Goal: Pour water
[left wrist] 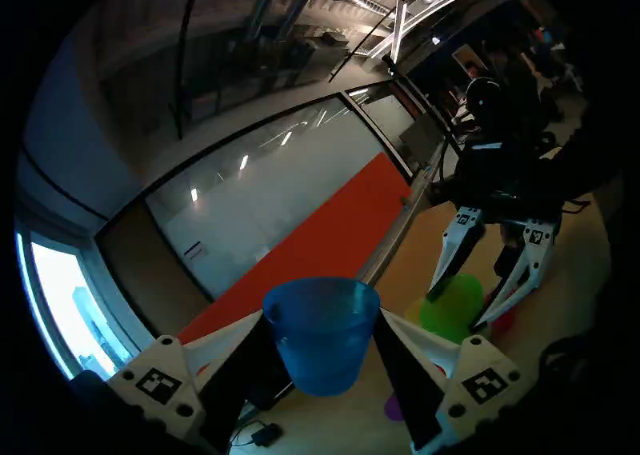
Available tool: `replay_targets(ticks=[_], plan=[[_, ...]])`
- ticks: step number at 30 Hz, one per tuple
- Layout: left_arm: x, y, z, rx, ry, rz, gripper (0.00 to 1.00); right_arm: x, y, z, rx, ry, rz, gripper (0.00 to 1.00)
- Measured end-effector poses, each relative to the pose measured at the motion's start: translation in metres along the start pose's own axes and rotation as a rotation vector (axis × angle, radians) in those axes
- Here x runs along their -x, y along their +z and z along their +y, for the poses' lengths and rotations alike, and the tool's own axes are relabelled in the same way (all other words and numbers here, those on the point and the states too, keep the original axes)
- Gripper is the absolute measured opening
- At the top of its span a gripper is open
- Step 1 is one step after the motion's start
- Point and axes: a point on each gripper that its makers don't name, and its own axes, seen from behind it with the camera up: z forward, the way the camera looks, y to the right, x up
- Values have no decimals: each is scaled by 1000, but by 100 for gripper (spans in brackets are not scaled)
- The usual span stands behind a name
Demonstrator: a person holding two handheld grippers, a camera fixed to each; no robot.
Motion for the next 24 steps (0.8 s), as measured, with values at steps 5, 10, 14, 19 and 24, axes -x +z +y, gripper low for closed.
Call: replay_targets(ticks=[5, 10, 14, 19, 24], plan=[[-3, 0, -1, -10, 52, -3, 85, 1, 2, -3, -7, 3, 3, 93], [-6, 0, -1, -18, 101, -5, 85, 4, 4, -6, -15, 4, 1, 93], [-8, 2, -2, -26, 137, -4, 85, 4, 6, -8, -19, 4, 2, 93], [-13, 3, -4, -37, 174, 1, 85, 4, 9, -12, -28, 8, 6, 93], [-20, 3, -7, -45, 211, 8, 85, 4, 11, -15, -34, 8, 8, 93]])
